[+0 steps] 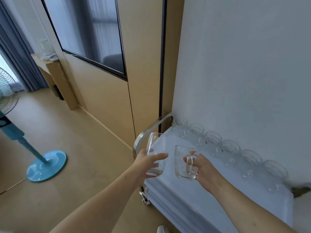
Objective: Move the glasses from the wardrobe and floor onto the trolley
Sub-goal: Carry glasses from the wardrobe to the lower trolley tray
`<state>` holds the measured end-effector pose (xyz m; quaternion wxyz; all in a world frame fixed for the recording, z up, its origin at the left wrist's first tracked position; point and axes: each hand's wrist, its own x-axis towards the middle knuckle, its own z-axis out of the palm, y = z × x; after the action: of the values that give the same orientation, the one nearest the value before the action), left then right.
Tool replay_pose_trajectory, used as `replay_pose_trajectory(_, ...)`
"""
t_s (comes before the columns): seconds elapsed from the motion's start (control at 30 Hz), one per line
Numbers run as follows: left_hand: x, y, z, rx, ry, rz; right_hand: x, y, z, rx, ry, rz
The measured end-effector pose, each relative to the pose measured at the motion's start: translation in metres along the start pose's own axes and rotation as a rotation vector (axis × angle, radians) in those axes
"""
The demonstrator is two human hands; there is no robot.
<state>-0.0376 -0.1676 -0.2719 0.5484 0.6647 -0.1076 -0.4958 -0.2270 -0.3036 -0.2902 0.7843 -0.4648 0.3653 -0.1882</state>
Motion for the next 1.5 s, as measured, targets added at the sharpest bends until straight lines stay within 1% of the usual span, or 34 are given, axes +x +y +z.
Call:
replay_pose_trajectory(0.07, 0.020, 0.006, 0.001, 0.053, 0.018, -0.005, 0.023, 0.000, -0.004, -0.022, 0.025, 0.030)
replay_pose_trajectory(0.17, 0.047, 0.015, 0.004, 0.102, -0.003, -0.029, 0.058, -0.002, -0.011, -0.015, 0.043, 0.061)
replay_pose_trajectory(0.23, 0.069, 0.021, 0.006, 0.118, -0.006, -0.040, 0.084, -0.003, -0.015, -0.061, 0.062, 0.076)
replay_pose_trajectory(0.33, 0.100, 0.025, 0.009, 0.101, 0.037, -0.079, 0.127, 0.003, -0.025, -0.163, 0.176, 0.081)
replay_pose_trajectory(0.37, 0.109, 0.024, 0.009, 0.106, 0.052, -0.090, 0.138, 0.006, -0.027, -0.194, 0.184, 0.076)
replay_pose_trajectory(0.6, 0.163, 0.014, 0.012, 0.135, 0.090, -0.145, 0.204, 0.031, -0.041, -0.275, 0.110, 0.037)
replay_pose_trajectory(0.77, 0.187, 0.002, 0.009, 0.178, 0.131, -0.161, 0.239, 0.042, -0.042, -0.346, 0.095, 0.012)
replay_pose_trajectory(0.9, 0.203, -0.005, 0.008, 0.211, 0.164, -0.128, 0.260, 0.045, -0.049, -0.433, 0.072, -0.018)
replay_pose_trajectory(1.0, 0.210, -0.011, 0.011, 0.270, 0.190, -0.090, 0.268, 0.047, -0.052, -0.434, 0.059, -0.038)
replay_pose_trajectory(1.1, 0.213, -0.015, 0.013, 0.312, 0.211, -0.056, 0.276, 0.044, -0.050, -0.443, 0.072, -0.103)
replay_pose_trajectory(1.2, 0.215, -0.020, 0.014, 0.324, 0.206, -0.046, 0.281, 0.045, -0.050, -0.469, 0.142, -0.104)
replay_pose_trajectory(1.33, 0.221, -0.027, 0.014, 0.329, 0.184, -0.045, 0.283, 0.052, -0.052, -0.436, 0.270, -0.089)
replay_pose_trajectory(1.43, 0.230, -0.032, 0.013, 0.332, 0.156, -0.037, 0.286, 0.050, -0.050, -0.477, 0.320, -0.107)
replay_pose_trajectory(1.5, 0.234, -0.034, 0.013, 0.328, 0.129, -0.027, 0.285, 0.051, -0.051, -0.459, 0.356, -0.079)
